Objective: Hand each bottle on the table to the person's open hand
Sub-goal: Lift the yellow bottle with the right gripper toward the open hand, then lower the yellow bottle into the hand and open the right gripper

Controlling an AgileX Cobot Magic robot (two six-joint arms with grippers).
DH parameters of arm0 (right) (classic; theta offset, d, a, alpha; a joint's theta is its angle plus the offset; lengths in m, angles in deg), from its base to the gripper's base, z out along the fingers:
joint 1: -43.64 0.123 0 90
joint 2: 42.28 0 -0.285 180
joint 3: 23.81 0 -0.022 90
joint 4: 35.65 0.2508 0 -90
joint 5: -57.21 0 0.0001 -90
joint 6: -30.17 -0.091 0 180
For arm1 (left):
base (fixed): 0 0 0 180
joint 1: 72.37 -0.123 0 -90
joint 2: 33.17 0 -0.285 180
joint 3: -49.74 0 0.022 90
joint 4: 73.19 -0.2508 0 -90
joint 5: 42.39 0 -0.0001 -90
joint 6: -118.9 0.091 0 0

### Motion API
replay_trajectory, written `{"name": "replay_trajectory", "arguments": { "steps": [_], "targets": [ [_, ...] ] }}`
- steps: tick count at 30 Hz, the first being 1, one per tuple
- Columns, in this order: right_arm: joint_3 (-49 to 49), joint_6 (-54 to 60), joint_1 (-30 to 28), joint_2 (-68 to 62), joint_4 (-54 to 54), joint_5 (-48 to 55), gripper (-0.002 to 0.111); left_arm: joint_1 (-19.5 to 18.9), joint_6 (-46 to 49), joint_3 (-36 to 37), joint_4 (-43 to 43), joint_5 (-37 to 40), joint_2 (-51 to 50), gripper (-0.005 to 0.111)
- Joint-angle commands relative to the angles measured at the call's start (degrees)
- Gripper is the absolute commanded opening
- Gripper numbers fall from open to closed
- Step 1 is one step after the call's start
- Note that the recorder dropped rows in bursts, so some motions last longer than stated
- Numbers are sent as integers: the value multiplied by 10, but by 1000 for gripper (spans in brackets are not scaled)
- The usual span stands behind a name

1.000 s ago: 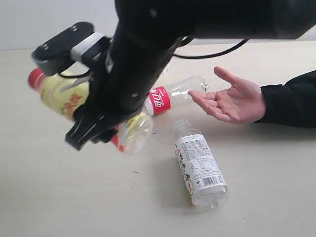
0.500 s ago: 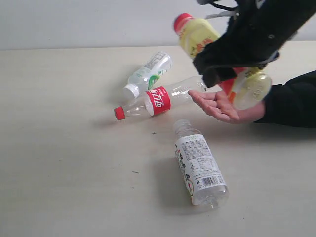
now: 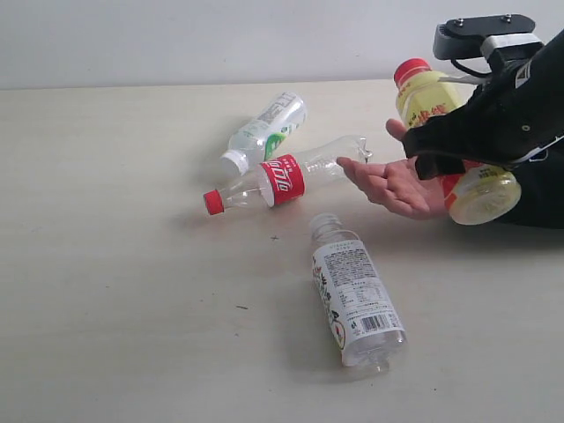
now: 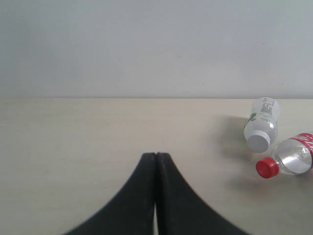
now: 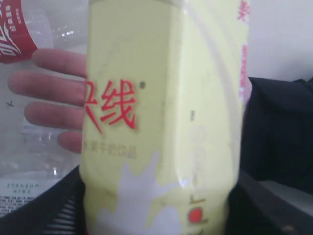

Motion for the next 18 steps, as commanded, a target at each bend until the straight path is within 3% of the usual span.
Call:
{"name": "replay_trajectory", "arguments": {
  "steps": [1, 18],
  "targets": [
    [2, -3, -3, -17, 7, -30, 0, 0, 0, 2, -2, -1, 4, 0],
    [-39, -4, -3, -121, 7, -21, 0, 0, 0, 2, -2, -1, 4, 0]
  ]
}}
